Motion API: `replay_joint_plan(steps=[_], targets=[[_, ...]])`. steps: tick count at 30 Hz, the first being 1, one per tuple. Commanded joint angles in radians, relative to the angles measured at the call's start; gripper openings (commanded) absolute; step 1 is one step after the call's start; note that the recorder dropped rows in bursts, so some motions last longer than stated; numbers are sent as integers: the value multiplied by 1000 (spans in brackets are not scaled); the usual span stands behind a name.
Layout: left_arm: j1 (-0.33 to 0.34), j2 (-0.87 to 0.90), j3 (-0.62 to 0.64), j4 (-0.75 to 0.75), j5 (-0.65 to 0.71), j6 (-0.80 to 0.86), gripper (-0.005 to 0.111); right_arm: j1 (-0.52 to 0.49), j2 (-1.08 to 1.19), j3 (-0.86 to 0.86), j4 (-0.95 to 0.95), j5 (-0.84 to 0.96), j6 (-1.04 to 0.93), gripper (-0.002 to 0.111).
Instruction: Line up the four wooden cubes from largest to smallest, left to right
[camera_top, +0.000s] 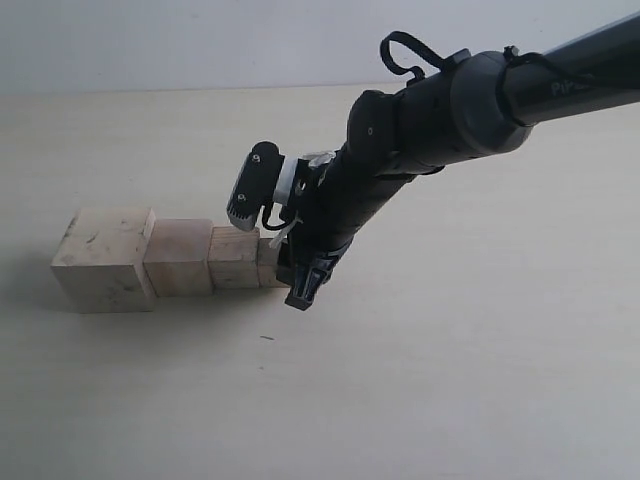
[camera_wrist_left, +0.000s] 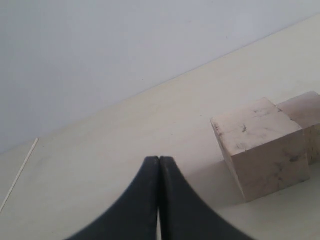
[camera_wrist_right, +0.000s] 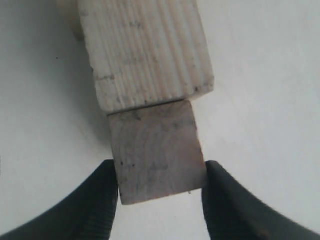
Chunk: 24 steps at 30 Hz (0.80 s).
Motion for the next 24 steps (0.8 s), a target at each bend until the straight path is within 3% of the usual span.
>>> replay_joint_plan(steps=[1, 11, 16, 19, 21, 23, 24], targets=[[1, -7, 0, -5, -5, -4, 0, 2, 19, 0, -9, -9, -3, 14], [1, -7, 0, -5, -5, -4, 0, 2, -9, 0, -11, -9, -3, 79], [1, -7, 0, -5, -5, -4, 0, 2, -158, 0, -57, 17, 23, 97], [1, -7, 0, -5, -5, -4, 0, 2, -344, -10, -258, 157, 236, 96], [1, -7, 0, -5, -5, -4, 0, 2, -469, -27, -457, 281, 503, 86], [1, -7, 0, -5, -5, -4, 0, 2, -595, -17, -645, 390, 873, 63], [1, -7, 0, -5, -5, -4, 0, 2, -669, 10, -707, 418, 1012, 45]])
